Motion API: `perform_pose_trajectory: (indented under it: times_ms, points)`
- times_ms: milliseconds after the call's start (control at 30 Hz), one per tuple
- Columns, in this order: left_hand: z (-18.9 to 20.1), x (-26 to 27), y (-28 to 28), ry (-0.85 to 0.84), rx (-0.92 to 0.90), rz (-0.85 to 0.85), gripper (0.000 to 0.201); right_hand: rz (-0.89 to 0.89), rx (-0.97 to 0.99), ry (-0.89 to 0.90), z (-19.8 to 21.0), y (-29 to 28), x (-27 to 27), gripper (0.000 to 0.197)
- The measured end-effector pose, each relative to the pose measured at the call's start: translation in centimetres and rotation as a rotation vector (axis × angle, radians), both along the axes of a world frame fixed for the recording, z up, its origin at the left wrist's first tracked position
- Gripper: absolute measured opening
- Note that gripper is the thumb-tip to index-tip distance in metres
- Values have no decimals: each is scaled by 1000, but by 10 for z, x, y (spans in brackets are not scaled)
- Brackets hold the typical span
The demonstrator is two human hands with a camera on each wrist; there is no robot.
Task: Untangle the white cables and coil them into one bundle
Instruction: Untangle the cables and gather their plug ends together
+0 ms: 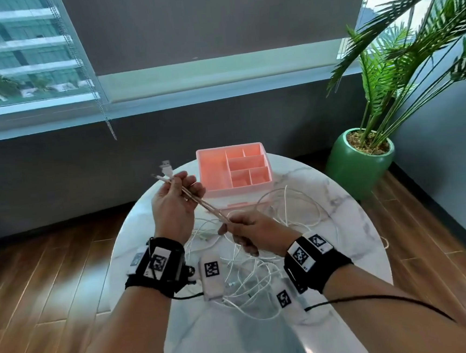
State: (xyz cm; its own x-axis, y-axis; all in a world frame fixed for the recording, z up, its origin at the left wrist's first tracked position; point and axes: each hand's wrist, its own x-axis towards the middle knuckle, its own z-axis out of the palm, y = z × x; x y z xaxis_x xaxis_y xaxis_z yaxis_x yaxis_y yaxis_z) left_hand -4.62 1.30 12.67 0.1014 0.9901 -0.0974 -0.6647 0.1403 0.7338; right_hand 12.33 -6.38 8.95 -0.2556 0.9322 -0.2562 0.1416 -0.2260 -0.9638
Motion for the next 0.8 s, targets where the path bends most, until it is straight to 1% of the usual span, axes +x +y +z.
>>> perform_pose_trajectory:
  times_ms: [67,200,300,400,567,633,700,733,800]
  points:
    - [-1,-3,4,7,-35,31,23,2,-23,-60,-10,-6,10,22]
    - [-11,-6,7,85,-95,81,24,32,-87,-195,-36,-27,47,24]
    - [-19,-10,11,101,-147,91,26,-41,-164,-291,-57,-51,85,23]
    - [-31,-8,8,118,-184,21,28,-113,-245,-385,-68,-73,121,25]
    - [-48,-1,1,231,-169,-52,29,-241,-313,-655,-74,-110,189,46]
    - [-53,0,-2,268,-169,-85,29,-320,-271,-715,-61,-118,208,47]
    - [-56,4,-5,292,-169,-107,30,-404,-154,-732,-48,-117,223,43]
    - [-57,6,-6,292,-171,-113,30,-452,-82,-716,-43,-115,228,36]
    - [-57,8,-7,281,-167,-116,31,-561,21,-657,-39,-112,233,15]
